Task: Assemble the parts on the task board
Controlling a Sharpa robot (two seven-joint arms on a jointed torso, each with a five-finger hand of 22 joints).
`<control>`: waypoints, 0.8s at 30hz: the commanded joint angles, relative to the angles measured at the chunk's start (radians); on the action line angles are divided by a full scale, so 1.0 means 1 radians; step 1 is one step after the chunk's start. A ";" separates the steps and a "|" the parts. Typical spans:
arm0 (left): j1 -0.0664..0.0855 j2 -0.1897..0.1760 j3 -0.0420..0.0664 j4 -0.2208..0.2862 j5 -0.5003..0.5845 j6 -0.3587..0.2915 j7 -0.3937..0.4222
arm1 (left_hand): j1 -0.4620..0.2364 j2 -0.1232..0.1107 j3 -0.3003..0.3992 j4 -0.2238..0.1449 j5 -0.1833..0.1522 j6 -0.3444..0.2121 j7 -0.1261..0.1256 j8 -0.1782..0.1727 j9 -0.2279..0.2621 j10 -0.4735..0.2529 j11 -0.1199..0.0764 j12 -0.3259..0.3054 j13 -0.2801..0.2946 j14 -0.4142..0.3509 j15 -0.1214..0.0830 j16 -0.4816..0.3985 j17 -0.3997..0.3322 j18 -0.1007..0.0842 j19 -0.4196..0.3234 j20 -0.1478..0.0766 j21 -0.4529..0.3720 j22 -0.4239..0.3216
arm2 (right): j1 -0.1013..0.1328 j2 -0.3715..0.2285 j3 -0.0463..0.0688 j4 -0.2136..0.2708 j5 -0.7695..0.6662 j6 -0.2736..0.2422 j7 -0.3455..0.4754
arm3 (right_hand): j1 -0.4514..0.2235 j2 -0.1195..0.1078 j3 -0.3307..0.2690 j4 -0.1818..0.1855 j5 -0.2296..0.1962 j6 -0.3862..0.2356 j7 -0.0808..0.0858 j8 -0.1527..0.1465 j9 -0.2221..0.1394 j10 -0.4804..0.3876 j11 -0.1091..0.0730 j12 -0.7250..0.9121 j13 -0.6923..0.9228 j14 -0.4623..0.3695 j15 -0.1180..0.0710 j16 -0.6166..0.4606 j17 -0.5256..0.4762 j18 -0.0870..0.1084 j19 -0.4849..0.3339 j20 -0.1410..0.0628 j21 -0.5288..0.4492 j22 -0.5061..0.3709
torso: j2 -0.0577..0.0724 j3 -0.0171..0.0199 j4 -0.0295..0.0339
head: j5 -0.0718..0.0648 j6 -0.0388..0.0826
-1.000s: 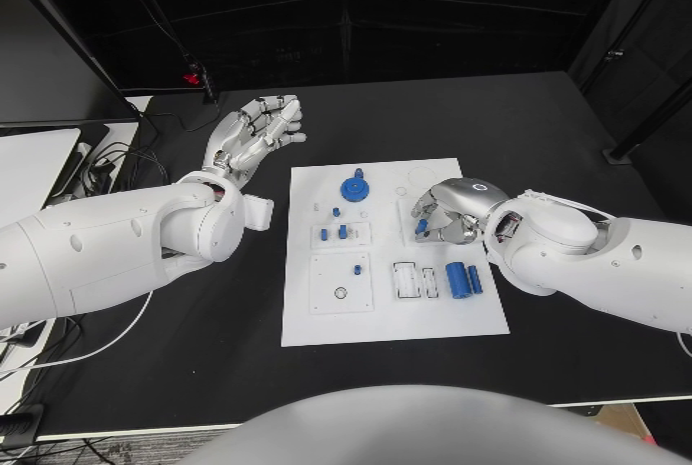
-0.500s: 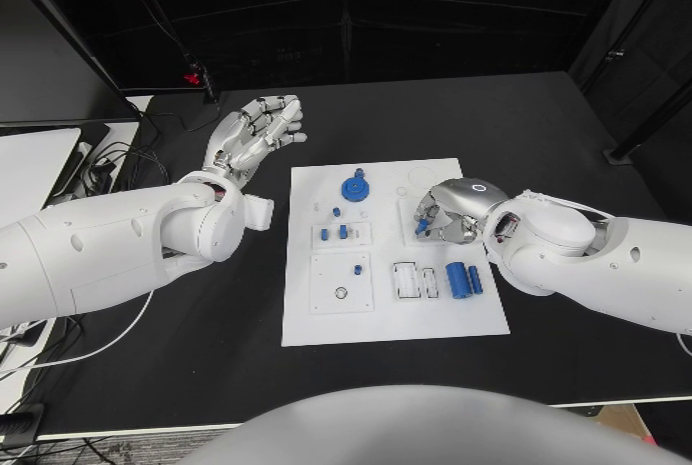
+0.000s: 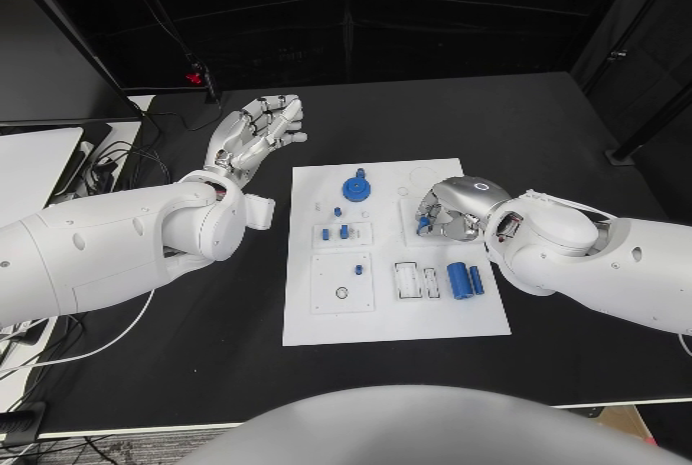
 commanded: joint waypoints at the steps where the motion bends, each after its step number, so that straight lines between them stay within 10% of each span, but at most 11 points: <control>1: 0.001 0.000 0.001 0.000 0.000 0.007 0.112 | -0.003 0.010 0.005 0.001 0.003 -0.005 0.156 0.006 -0.001 -0.007 -0.002 0.003 -0.001 -0.006 -0.001 0.004 -0.001 -0.017 0.005 0.001 0.001 -0.001 | 0.002 0.000 0.000 -0.003 0.075 -0.056 0.031 | 0.028 0.006 0.014 -0.005 0.004 0.019 0.001 0.009 0.004 0.013 0.001 -0.008 -0.001 0.104 -0.008 0.006 0.256 0.002 0.067 -0.008 0.005 0.232 | -0.001 -0.0002 -0.0001 | 0.000 0.000; 24: 0.001 -0.005 0.001 -0.001 0.000 0.007 0.110 | -0.003 0.011 0.004 0.001 0.007 -0.005 0.156 0.008 -0.002 -0.007 -0.002 0.006 -0.002 -0.007 -0.001 0.006 -0.003 -0.017 0.005 0.001 0.001 -0.001 | 0.004 -0.067 0.002 0.073 0.305 -0.212 0.126 | 0.067 0.012 0.033 -0.008 0.005 0.078 0.004 0.030 0.012 0.046 0.003 -0.028 -0.002 0.106 -0.007 0.008 0.263 0.002 0.067 -0.009 0.006 0.233 | -0.001 -0.0001 -0.0006 | 0.006 0.000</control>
